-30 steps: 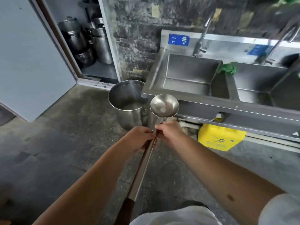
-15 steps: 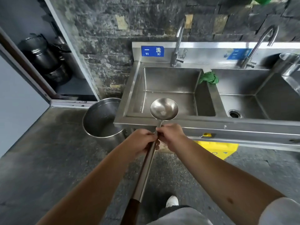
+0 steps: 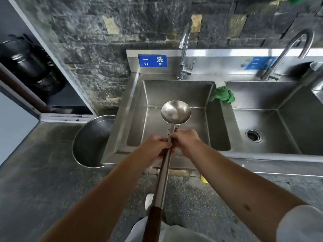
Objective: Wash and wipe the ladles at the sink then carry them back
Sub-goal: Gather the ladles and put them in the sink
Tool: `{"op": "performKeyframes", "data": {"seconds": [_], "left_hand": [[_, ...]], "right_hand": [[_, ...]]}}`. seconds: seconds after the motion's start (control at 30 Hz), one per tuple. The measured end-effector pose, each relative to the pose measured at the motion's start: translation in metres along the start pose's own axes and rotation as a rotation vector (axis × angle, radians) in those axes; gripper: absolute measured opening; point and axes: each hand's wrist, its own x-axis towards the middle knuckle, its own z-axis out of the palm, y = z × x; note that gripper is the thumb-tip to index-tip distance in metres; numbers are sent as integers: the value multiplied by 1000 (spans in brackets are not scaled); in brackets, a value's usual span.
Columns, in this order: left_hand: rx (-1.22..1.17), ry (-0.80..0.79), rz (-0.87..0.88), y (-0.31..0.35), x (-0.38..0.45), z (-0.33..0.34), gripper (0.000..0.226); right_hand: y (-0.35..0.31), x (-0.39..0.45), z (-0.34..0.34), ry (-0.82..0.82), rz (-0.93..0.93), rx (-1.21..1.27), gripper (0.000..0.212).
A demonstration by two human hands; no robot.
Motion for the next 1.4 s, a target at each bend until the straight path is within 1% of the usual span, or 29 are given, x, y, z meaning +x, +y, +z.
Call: {"op": "performKeyframes", "data": {"seconds": [0.17,0.27,0.37,0.43,0.53,0.63,0.77,0.87,0.97,1.13,1.2,1.23,1.3,1.4], "left_hand": [[2,-18,-54,19,74,-11,12],[85,-29,-92,35,117,-20,11],[51,-73,-153,49,157,-33,11],[33,-117,-187,59,187,-42,12],[65,-142,-229,65,220,-53,14],[137,-143,-245,62,250,-60,14],[223,-121,-274,50,290,-67,22],[254,-100,-291,40,320,-68,19],[284,-91,-303,32,345,-69,18],[312,-62,-335,11,385,-73,18],[319,-67,-344,1,398,-74,18],[317,-70,-346,-3,404,-74,19],[309,-61,-349,-12,414,-75,20],[293,-44,-362,-22,426,-78,22]], "right_hand": [[-18,67,3,58,55,45,14],[-29,111,7,16,76,23,15],[-38,150,11,-1,112,45,13],[-43,179,16,44,128,41,12],[-42,214,24,128,141,29,9],[-41,238,29,126,163,23,13],[-31,278,30,98,203,40,19],[-18,307,29,93,235,52,21],[-10,327,29,80,248,46,19],[17,369,29,100,262,-75,13],[29,385,28,91,264,-128,17],[47,401,26,78,258,-145,18],[54,413,27,73,254,-190,19],[73,431,30,44,266,-221,13]]}}
